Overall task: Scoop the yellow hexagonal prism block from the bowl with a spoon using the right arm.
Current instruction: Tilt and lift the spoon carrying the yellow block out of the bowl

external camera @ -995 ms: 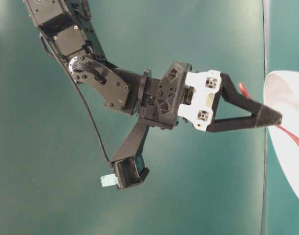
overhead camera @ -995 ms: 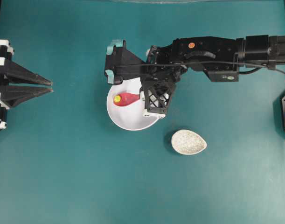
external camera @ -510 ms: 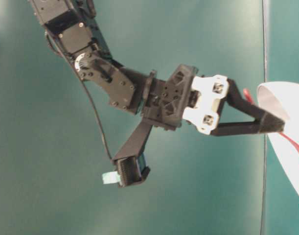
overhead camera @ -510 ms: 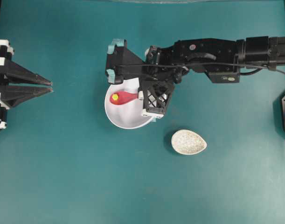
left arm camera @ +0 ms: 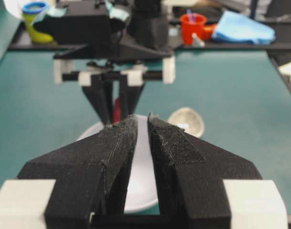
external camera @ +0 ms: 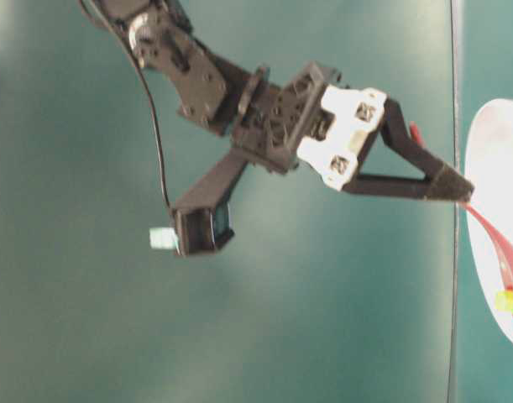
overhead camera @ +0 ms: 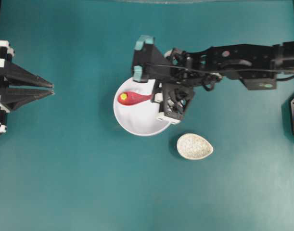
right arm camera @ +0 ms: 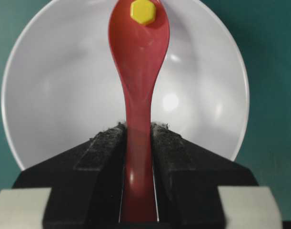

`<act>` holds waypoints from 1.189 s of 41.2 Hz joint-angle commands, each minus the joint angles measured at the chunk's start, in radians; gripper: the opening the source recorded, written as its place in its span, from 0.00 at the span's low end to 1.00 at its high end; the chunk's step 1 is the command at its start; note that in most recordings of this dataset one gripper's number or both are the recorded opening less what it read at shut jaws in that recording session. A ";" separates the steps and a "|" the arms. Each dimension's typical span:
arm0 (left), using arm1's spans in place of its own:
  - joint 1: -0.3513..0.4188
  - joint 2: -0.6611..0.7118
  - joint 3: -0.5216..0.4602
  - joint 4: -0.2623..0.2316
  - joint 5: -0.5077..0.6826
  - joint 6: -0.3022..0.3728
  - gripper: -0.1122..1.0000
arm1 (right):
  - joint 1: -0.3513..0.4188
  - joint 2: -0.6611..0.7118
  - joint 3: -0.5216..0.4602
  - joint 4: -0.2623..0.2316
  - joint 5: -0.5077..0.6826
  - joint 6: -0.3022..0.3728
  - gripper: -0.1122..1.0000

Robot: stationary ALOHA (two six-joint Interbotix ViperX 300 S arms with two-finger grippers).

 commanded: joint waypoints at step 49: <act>0.000 0.006 -0.029 0.003 0.011 -0.020 0.26 | 0.032 -0.285 0.316 -0.006 -0.255 -0.006 0.31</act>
